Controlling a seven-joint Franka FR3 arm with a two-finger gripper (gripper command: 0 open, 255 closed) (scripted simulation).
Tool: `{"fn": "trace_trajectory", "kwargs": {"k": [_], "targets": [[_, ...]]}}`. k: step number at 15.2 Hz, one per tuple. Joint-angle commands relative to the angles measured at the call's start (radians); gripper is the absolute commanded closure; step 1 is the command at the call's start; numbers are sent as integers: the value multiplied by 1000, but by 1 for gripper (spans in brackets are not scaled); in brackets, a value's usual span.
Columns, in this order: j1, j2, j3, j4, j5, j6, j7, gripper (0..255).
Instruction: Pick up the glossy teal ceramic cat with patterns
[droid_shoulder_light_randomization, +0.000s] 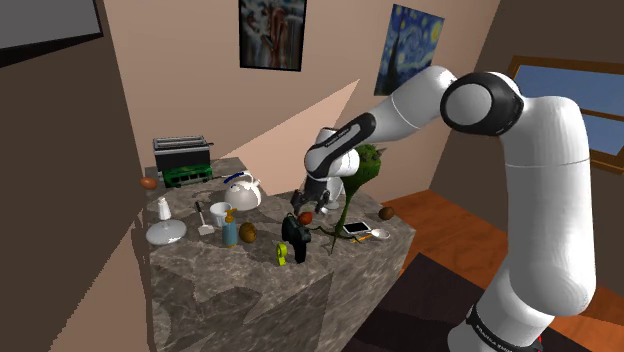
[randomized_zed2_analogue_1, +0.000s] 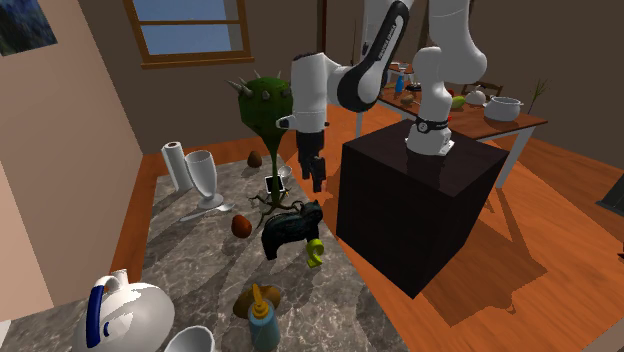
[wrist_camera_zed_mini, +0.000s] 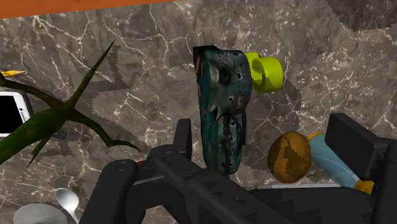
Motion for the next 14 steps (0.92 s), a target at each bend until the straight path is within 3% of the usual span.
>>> {"fn": "trace_trajectory", "kwargs": {"k": [1,8,14], "targets": [[-6,79,0,82,8,10,4,0],[-29,349,0,396,27,11,27,0],[-34,411,6,427,32,44,18,0]]}}
